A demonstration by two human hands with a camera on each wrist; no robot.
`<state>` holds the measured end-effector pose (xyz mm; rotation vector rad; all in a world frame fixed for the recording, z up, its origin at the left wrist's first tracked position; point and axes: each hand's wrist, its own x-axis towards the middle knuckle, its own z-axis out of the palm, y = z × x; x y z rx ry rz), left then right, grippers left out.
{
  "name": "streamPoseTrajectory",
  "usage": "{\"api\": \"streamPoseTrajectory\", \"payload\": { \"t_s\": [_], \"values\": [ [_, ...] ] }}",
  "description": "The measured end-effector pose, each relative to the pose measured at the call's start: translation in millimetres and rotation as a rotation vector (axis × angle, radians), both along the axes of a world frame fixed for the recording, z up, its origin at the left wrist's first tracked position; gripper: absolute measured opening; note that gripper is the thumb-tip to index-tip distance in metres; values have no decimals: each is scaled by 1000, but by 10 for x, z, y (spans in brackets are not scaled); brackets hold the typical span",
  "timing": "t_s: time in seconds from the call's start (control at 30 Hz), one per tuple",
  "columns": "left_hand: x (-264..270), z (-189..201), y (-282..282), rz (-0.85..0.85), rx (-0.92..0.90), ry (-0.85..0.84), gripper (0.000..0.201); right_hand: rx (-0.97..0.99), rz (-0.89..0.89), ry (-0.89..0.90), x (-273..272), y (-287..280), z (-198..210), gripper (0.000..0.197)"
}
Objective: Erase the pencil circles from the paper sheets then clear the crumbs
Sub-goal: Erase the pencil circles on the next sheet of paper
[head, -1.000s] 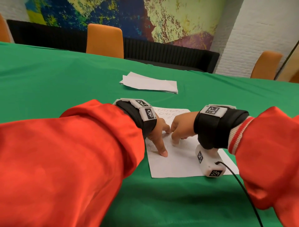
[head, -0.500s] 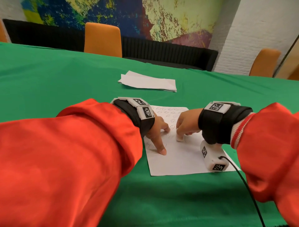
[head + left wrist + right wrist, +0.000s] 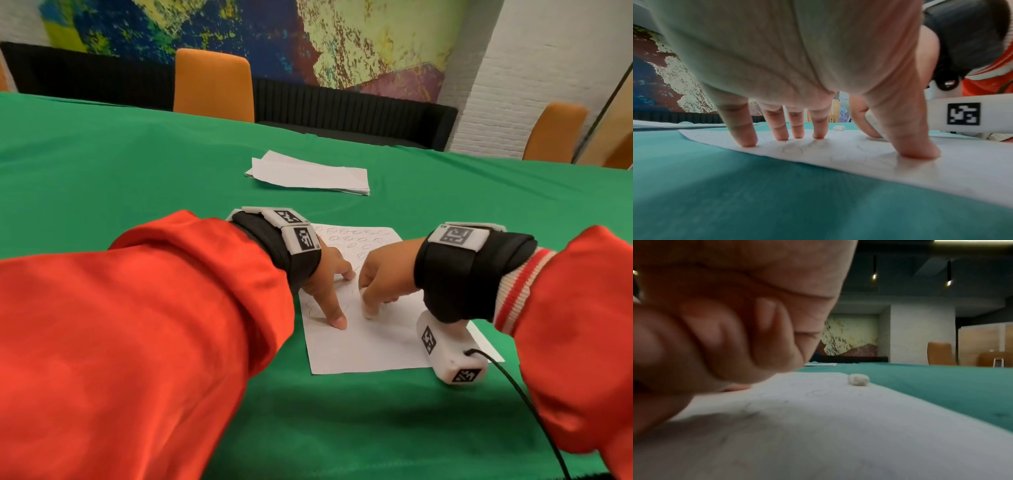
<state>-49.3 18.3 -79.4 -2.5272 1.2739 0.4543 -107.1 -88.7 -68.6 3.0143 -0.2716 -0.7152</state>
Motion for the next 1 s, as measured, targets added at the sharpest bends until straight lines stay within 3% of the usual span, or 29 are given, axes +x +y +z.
{"api": "streamPoseTrajectory", "payload": {
  "t_s": [0.17,0.37,0.53,0.77,1.0],
  "values": [
    [-14,-7,-6,0,6,-4,88,-53,-26,-60,16,-83,45,27],
    [-9,2,5,-6,6,-2,85,31,45,-20,-28,99,-26,23],
    [-1,-15,6,-11,22,-12,88,-80,-1,-86,64,-55,18,21],
    [17,25,29,3,3,22,93,-211,121,-115,20,26,-13,19],
    [127,52,184,45,22,67,98,-241,146,-117,5,16,-25,33]
  ]
}}
